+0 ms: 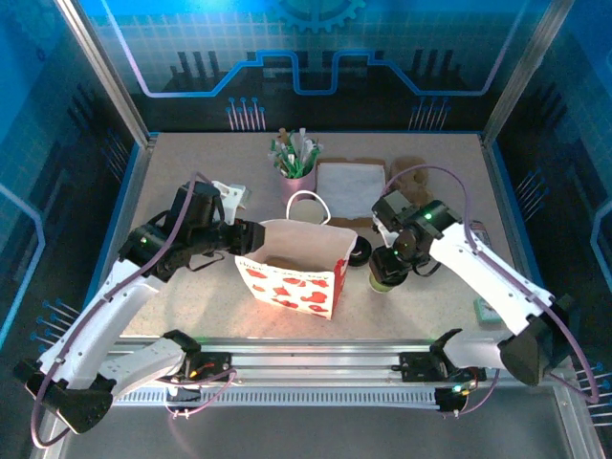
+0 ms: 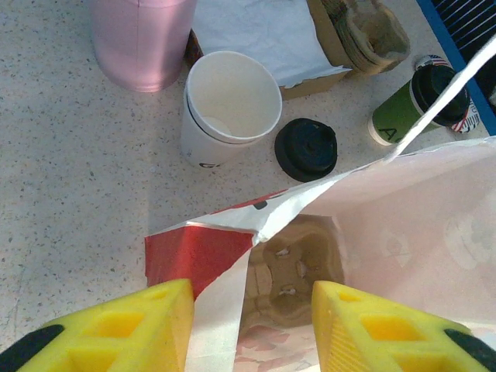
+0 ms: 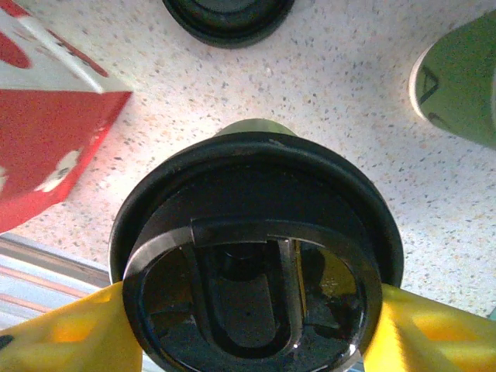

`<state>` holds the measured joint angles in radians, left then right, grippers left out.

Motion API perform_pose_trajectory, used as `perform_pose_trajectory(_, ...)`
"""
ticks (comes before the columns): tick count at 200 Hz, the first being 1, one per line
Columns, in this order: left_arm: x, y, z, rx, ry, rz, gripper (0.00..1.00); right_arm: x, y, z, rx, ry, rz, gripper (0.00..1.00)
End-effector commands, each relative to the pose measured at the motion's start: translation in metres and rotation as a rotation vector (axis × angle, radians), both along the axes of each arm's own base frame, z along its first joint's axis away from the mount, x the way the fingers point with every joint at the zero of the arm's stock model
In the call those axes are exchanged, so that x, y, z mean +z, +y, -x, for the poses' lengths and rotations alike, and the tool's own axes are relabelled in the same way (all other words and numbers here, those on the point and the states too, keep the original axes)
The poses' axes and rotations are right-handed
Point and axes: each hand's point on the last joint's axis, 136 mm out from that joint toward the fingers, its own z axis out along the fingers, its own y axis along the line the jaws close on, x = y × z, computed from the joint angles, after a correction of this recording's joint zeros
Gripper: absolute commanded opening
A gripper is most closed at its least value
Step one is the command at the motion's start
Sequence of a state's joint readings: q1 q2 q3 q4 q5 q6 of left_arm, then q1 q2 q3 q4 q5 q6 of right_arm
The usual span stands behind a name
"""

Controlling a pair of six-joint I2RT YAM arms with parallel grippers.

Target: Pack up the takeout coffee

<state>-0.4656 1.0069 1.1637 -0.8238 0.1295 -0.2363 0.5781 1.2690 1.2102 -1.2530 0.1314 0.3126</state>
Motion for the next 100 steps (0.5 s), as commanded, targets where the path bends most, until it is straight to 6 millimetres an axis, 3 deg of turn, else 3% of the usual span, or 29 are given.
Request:
perform_pose_trajectory(1, 0.002, -0.006, -0.002, -0.022, 0.006, 0.029, 0.44, 0.03, -0.006, 0.008, 0.029, -0.053, 0.006, 0.54)
perform_pose_trajectory(56, 0.005, -0.017, -0.013, -0.035, 0.013, 0.053, 0.43, 0.1, 0.004, 0.017, 0.121, -0.201, -0.105, 0.52)
perform_pose_trajectory(100, 0.016, -0.029, -0.023, -0.052, 0.009, 0.097, 0.43, 0.136, 0.014, 0.026, 0.201, -0.262, -0.127, 0.51)
